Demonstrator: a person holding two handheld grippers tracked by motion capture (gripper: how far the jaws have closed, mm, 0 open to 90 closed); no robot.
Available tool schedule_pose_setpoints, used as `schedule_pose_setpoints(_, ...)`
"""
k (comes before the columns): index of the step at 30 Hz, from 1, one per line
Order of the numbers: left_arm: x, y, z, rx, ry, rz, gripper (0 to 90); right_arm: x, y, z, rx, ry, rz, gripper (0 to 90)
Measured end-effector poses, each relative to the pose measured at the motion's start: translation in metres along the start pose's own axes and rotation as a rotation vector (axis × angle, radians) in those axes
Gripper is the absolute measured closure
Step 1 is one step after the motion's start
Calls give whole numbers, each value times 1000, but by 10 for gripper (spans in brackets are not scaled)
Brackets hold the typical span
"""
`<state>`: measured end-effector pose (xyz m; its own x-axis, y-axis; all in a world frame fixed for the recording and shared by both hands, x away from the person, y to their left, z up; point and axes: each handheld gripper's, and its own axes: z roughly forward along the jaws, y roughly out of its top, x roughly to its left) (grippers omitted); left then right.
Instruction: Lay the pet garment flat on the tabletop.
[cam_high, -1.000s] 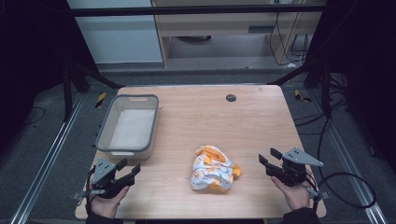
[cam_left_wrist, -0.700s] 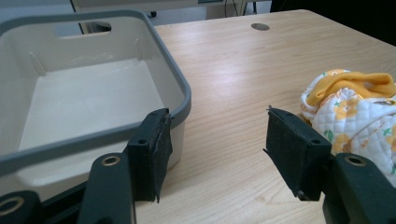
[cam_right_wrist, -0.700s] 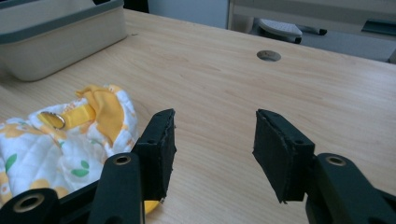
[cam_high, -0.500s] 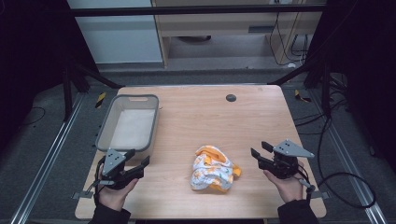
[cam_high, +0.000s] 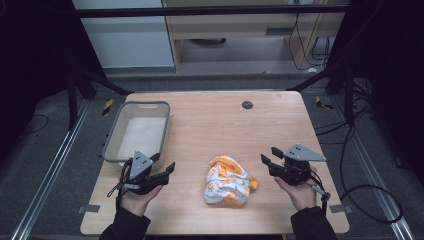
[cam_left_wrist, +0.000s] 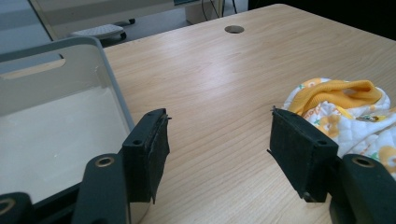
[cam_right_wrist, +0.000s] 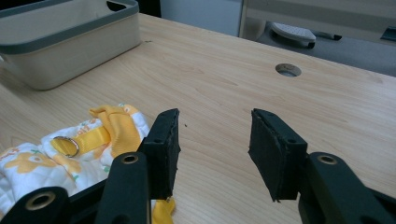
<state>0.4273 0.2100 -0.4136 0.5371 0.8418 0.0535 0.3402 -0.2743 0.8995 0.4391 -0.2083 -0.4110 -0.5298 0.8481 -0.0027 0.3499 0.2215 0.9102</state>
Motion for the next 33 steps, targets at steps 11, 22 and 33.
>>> schedule_pose_setpoints(11, -6, 6, 28, 27, -12, 31, 422, 8, 5, 15, 28, 26, -31, 522)
schedule_pose_setpoints(22, -10, 6, 52, 57, -42, 37, 451, 10, 2, 24, 58, 44, -49, 529)
schedule_pose_setpoints(33, -23, 5, 71, 82, -88, 59, 466, 17, -5, 33, 92, 73, -77, 565)
